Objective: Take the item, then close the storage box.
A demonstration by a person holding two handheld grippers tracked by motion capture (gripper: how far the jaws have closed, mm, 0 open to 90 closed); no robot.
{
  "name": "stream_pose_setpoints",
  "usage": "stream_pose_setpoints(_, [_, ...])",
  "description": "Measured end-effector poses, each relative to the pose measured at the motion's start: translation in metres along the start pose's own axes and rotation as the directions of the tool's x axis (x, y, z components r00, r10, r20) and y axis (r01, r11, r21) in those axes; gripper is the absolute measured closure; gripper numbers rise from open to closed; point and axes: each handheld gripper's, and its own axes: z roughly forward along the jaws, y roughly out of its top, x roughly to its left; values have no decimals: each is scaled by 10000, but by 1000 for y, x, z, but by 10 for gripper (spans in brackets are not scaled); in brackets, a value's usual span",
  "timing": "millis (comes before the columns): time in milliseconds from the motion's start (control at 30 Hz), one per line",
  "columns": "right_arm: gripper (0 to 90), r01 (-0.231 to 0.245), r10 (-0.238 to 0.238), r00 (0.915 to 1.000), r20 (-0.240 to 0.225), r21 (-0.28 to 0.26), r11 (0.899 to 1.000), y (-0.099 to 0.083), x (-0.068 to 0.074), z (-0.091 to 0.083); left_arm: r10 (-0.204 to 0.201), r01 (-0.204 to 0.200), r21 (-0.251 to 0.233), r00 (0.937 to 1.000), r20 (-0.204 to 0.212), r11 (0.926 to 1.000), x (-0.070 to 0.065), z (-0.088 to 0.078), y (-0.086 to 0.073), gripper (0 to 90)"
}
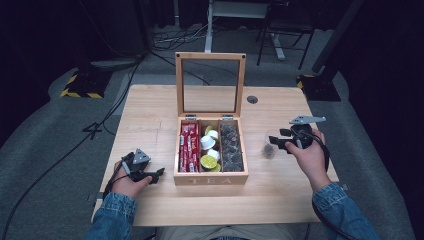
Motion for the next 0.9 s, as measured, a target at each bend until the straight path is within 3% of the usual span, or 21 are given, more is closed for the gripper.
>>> stream_pose_setpoints(467, [355,62,-72,9999,-78,-1194,9928,26,1,-16,8,-8,11,10000,22,10000,0,1,1,267])
stream_pose_setpoints(633, [349,486,-548,9981,-274,-1885,9809,48,11,-26,24,-24,-20,10000,17,10000,0,2,1,267])
stream_pose_setpoints(900, [341,644,-709,9972,-217,-2195,9735,80,20,-23,-11,11,-28,10000,-56,10000,-1,1,0,267])
